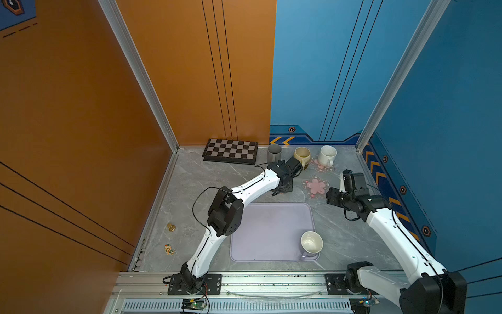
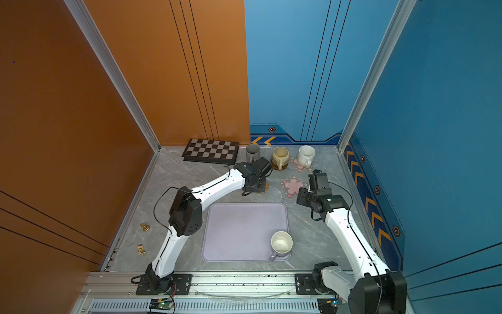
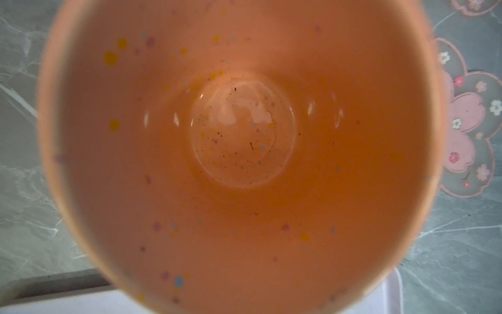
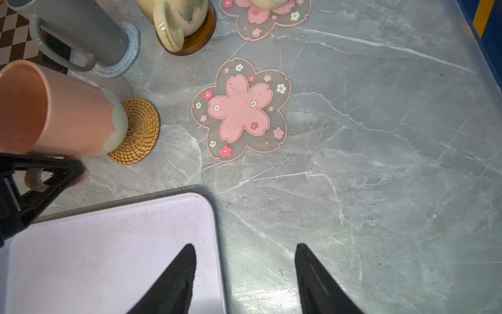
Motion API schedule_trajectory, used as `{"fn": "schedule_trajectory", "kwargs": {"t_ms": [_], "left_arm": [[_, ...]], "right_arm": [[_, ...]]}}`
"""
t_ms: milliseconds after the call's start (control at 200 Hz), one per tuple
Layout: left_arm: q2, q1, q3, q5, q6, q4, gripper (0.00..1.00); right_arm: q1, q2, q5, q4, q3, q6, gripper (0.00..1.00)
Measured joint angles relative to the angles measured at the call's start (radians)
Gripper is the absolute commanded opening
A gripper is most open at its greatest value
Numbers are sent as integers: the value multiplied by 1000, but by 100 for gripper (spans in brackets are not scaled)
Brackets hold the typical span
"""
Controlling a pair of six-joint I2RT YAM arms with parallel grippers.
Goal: Place cups on coasters
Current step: Place the cup on the coaster.
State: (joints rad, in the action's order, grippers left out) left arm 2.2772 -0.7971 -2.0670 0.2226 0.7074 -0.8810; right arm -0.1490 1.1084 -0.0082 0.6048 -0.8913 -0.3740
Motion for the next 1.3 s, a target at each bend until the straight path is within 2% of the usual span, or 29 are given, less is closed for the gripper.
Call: {"fn": "schedule_trajectory", "kwargs": {"t_ms": [425,741,1301], "left_arm": [[14,5,-31,-7,3,-2,0],[76,5,-62,-22,20,-2,0],[76,5,-65,-22,27,-2,0]], "right_arm": [[0,0,-23,-34,0,-24,61],[0,5,-27,-54,7,-27,61],[0,5,-27,-67,23,-27,61]]}}
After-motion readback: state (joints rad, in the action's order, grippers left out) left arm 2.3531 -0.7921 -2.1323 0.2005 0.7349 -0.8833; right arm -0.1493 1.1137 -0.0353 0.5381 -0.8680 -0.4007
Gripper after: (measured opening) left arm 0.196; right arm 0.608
